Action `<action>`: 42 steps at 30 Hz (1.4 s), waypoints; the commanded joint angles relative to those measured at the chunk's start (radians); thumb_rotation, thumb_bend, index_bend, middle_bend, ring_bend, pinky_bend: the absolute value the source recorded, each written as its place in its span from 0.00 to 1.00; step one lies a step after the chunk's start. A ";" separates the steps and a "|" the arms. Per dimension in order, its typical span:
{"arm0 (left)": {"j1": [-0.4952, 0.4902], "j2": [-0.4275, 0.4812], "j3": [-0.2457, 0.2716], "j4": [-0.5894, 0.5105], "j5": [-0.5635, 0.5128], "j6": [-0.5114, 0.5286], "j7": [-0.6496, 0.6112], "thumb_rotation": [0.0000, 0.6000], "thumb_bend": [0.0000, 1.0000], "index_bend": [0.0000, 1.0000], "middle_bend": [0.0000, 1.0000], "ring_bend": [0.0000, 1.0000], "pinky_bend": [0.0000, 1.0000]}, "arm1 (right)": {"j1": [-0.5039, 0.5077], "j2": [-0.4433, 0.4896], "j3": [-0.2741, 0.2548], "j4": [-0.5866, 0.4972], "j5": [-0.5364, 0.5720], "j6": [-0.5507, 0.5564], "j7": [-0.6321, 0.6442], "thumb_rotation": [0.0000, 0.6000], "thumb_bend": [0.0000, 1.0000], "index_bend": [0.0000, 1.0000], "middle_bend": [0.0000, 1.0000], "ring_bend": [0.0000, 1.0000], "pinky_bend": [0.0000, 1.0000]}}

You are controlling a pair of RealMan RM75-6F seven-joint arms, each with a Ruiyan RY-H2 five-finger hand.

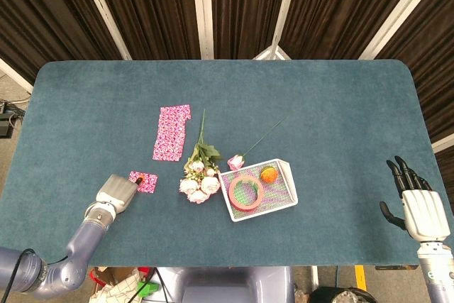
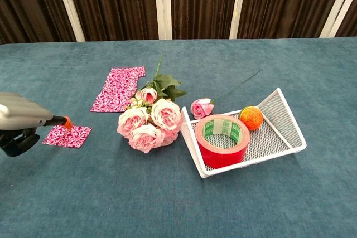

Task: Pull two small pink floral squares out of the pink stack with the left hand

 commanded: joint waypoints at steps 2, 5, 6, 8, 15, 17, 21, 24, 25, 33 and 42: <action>0.021 0.025 -0.026 0.002 0.128 -0.001 -0.075 1.00 1.00 0.05 0.83 0.74 0.62 | 0.000 -0.001 0.000 -0.001 0.000 -0.001 -0.002 1.00 0.37 0.00 0.05 0.15 0.26; 0.033 0.031 -0.046 0.027 0.182 -0.015 -0.126 1.00 1.00 0.03 0.83 0.74 0.62 | 0.001 -0.002 0.000 0.001 0.000 -0.002 -0.001 1.00 0.37 0.00 0.05 0.15 0.26; 0.034 0.030 -0.052 0.041 0.193 -0.020 -0.137 1.00 1.00 0.03 0.83 0.74 0.62 | 0.002 -0.003 0.000 0.002 0.001 -0.003 -0.002 1.00 0.37 0.00 0.05 0.15 0.26; 0.031 0.017 -0.062 0.078 0.194 -0.026 -0.139 1.00 1.00 0.02 0.83 0.74 0.62 | 0.003 -0.003 0.001 0.003 0.003 -0.006 -0.003 1.00 0.37 0.00 0.05 0.15 0.26; -0.006 -0.060 -0.111 0.208 0.115 -0.073 -0.118 1.00 1.00 0.01 0.83 0.74 0.62 | 0.006 -0.005 0.002 0.004 0.007 -0.012 -0.006 1.00 0.37 0.00 0.05 0.15 0.26; -0.016 -0.075 -0.118 0.230 0.092 -0.080 -0.106 1.00 1.00 0.00 0.83 0.74 0.62 | 0.006 -0.006 0.002 0.005 0.009 -0.014 -0.007 1.00 0.37 0.00 0.05 0.15 0.26; -0.050 -0.125 -0.129 0.288 0.016 -0.087 -0.048 1.00 1.00 0.00 0.83 0.74 0.62 | 0.007 -0.007 0.004 0.007 0.015 -0.017 -0.008 1.00 0.37 0.00 0.05 0.15 0.26; -0.072 -0.158 -0.145 0.310 -0.034 -0.094 -0.023 1.00 1.00 0.00 0.83 0.74 0.62 | 0.008 -0.007 0.005 0.007 0.017 -0.019 -0.010 1.00 0.37 0.00 0.05 0.15 0.26; -0.077 -0.164 -0.147 0.313 -0.039 -0.095 -0.018 1.00 1.00 0.00 0.83 0.74 0.62 | 0.008 -0.007 0.005 0.007 0.017 -0.018 -0.011 1.00 0.37 0.00 0.05 0.15 0.26; -0.113 -0.228 -0.146 0.337 -0.104 -0.080 0.052 1.00 1.00 0.01 0.83 0.74 0.62 | 0.006 -0.006 0.005 0.007 0.017 -0.014 -0.005 1.00 0.37 0.00 0.05 0.15 0.26; -0.125 -0.242 -0.143 0.331 -0.160 -0.040 0.096 1.00 1.00 0.01 0.83 0.74 0.62 | 0.003 -0.002 0.005 0.010 0.015 -0.010 0.008 1.00 0.37 0.00 0.05 0.15 0.26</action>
